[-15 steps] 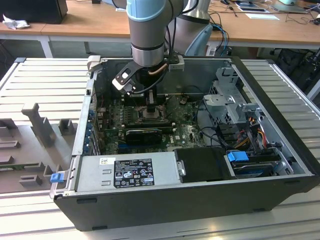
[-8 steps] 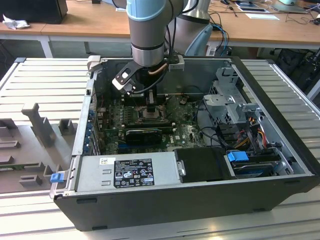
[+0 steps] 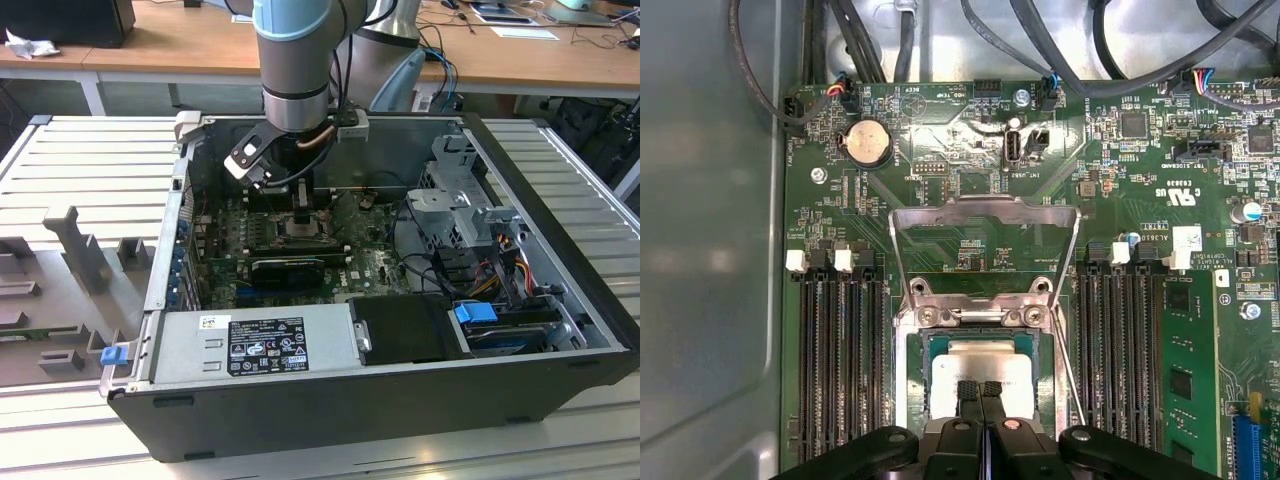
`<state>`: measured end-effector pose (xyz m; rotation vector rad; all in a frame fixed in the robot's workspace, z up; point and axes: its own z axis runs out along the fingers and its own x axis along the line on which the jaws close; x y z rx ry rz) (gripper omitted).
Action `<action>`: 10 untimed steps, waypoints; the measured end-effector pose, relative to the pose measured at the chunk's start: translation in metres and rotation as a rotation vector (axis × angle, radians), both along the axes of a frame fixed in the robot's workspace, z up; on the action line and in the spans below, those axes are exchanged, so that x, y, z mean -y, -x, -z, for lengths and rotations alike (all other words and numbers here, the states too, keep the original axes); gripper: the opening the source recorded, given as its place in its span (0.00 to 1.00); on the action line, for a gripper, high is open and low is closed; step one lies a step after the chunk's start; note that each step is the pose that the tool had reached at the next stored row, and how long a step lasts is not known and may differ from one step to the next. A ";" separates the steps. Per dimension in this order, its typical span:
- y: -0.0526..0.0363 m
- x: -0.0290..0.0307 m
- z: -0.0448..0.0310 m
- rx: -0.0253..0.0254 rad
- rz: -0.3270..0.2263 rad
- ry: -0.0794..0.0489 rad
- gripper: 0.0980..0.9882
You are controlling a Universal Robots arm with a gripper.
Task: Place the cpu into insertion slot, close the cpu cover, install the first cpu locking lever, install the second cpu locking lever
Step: 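Place the cpu into insertion slot, then close the cpu cover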
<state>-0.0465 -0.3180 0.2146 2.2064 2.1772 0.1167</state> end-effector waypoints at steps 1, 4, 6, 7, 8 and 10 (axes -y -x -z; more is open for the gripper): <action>0.0000 0.0000 -0.0002 -0.0001 0.000 0.000 0.01; 0.0000 0.0000 -0.0007 -0.0001 0.000 0.000 0.01; 0.0000 0.0000 -0.0022 -0.0001 0.000 0.000 0.01; 0.0000 0.0000 -0.0030 -0.0001 0.000 0.000 0.01; 0.0000 0.0000 -0.0040 -0.0002 0.000 0.000 0.01; -0.0046 0.0000 -0.0043 -0.0038 0.000 -0.003 0.01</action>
